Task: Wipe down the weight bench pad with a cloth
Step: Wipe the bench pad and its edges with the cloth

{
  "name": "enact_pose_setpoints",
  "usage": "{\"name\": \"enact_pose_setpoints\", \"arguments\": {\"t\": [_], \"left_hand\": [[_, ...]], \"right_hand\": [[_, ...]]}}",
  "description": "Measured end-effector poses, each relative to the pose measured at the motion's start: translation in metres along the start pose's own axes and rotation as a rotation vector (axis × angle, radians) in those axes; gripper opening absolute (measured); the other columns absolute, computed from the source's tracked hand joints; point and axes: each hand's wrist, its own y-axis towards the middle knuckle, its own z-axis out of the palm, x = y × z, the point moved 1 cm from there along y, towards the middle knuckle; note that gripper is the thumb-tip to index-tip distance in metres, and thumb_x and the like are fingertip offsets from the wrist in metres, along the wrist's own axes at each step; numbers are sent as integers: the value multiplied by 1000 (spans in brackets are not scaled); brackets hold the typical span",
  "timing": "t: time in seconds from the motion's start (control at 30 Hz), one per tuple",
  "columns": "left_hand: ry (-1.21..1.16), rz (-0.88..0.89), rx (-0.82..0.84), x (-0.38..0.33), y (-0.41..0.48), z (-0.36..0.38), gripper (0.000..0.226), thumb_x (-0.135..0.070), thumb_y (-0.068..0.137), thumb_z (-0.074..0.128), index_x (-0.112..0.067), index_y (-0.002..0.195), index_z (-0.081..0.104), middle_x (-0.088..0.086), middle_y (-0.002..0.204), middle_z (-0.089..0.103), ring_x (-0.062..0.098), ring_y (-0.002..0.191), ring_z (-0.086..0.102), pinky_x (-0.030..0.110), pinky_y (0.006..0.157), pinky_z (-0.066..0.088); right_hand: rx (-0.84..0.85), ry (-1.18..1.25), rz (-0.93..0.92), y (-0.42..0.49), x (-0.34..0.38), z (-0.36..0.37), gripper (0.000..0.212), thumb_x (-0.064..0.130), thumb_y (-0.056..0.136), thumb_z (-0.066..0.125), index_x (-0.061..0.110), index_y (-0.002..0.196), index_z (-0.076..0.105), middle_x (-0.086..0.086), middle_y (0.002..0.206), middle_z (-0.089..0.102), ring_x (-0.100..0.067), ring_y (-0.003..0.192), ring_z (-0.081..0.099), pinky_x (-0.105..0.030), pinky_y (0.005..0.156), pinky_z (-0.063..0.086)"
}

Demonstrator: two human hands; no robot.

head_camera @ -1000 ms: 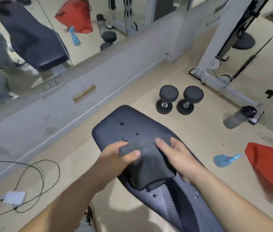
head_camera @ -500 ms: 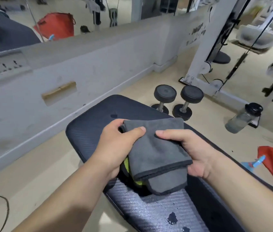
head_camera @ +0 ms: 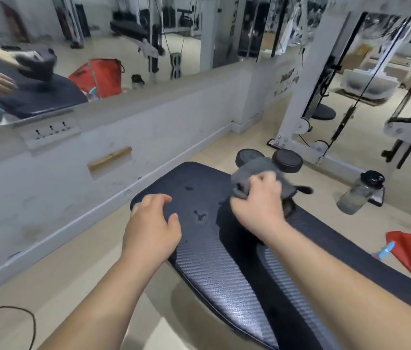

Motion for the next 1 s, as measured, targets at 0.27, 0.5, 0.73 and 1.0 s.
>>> {"name": "enact_pose_setpoints", "arguments": {"t": [0.27, 0.5, 0.73, 1.0], "left_hand": [[315, -3, 329, 47, 9, 17, 16, -22, 93, 45, -16, 104, 56, 2, 128, 51, 26, 130, 44, 40, 99, 45], [201, -41, 147, 57, 23, 16, 37, -20, 96, 46, -23, 130, 61, -3, 159, 40, 16, 148, 33, 33, 113, 38], [28, -112, 133, 63, 24, 15, 37, -19, 98, 50, -13, 134, 57, -8, 166, 26, 6, 154, 16, 23, 114, 27], [-1, -107, 107, 68, 27, 13, 48, -5, 96, 41, -20, 138, 56, -12, 165, 26, 3, 153, 17, 14, 105, 22]], "right_hand": [[287, -180, -11, -6, -17, 73, 78, 47, 95, 46, 27, 162, 11, -4, 174, 10, -33, 160, -3, -49, 128, -1], [329, -313, -49, 65, -6, 92, 79, 64, 97, 29, 31, 165, 8, 3, 175, -2, -27, 160, -9, -49, 128, -3], [320, -316, -179, 49, 9, 99, 78, 60, 98, 31, 25, 165, 9, 0, 175, -2, -23, 161, -8, -46, 129, -3], [552, -361, -436, -34, 17, 79, 76, 59, 103, 30, 32, 164, -5, 11, 170, -20, -10, 155, -26, -36, 127, -14]]}}
